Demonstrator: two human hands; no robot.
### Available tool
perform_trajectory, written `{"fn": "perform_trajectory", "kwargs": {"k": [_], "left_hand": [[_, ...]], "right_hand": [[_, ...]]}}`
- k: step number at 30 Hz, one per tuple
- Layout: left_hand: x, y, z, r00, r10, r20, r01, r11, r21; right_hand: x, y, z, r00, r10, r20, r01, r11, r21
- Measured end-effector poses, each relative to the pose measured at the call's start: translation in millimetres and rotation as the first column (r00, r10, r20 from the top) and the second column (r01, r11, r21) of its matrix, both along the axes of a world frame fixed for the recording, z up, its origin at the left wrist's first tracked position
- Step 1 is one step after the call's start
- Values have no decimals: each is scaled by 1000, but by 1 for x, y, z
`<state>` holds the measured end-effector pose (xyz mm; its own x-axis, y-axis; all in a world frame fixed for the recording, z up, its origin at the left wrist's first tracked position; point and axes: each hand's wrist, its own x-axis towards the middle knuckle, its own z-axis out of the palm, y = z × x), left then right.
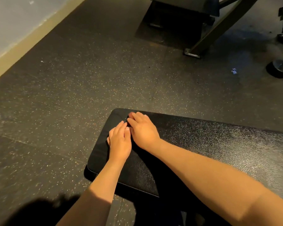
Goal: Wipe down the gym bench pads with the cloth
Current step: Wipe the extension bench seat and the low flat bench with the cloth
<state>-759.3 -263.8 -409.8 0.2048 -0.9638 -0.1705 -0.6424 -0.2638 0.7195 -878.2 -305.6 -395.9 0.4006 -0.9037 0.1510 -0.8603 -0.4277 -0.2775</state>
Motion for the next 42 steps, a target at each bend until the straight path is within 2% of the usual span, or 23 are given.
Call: {"fn": "perform_trajectory", "kwargs": {"k": [3, 8, 12, 15, 19, 20, 24, 26, 28, 30, 32, 36, 39, 41, 42], "left_hand": [[3, 2, -1, 998, 19, -60, -20, 1000, -4], [5, 6, 0, 998, -26, -57, 25, 999, -31], [5, 7, 0, 988, 32, -151, -42, 997, -62], [7, 8, -1, 980, 35, -198, -49, 996, -71], [10, 10, -3, 981, 9, -193, -22, 997, -69], [10, 9, -4, 979, 19, -205, -34, 997, -66], [12, 4, -3, 961, 96, -260, -114, 992, -53], [14, 5, -2, 965, 89, -249, -106, 993, -55], [18, 11, -2, 978, 67, -199, -83, 994, -72], [24, 19, -5, 989, 70, -134, -81, 993, -83], [28, 25, -7, 985, 106, -138, -118, 990, -82], [29, 23, -9, 944, 211, -255, -239, 968, -81], [32, 23, -13, 945, 211, -249, -235, 970, -70], [33, 25, -13, 954, 180, -239, -203, 976, -76], [33, 26, -12, 959, 164, -233, -186, 979, -78]], "right_hand": [[1, 6, -4, 999, 39, -1, -39, 999, 11], [-9, 2, 3, 997, -63, -40, 64, 998, 7], [3, 23, 0, 997, 72, -2, -72, 997, -21], [-8, 13, 2, 995, 97, -6, -97, 995, -29], [-13, -4, 4, 996, -94, -9, 93, 995, -20], [-9, -1, 2, 996, -94, -6, 94, 995, -17], [8, 25, -2, 993, 108, 50, -107, 994, -20], [2, 17, 0, 984, 176, 24, -176, 984, -25], [-8, -4, 1, 991, 117, -57, -118, 993, -22], [-13, -21, 1, 995, -65, -81, 62, 998, -31], [-5, -20, -2, 989, -116, -92, 112, 993, -40], [20, 11, -11, 995, 102, 14, -102, 994, -35], [23, 22, -13, 957, 287, 39, -287, 958, -1], [16, 8, -10, 951, 309, -34, -309, 951, 1], [11, -2, -8, 966, 251, -66, -251, 968, 5]]}}
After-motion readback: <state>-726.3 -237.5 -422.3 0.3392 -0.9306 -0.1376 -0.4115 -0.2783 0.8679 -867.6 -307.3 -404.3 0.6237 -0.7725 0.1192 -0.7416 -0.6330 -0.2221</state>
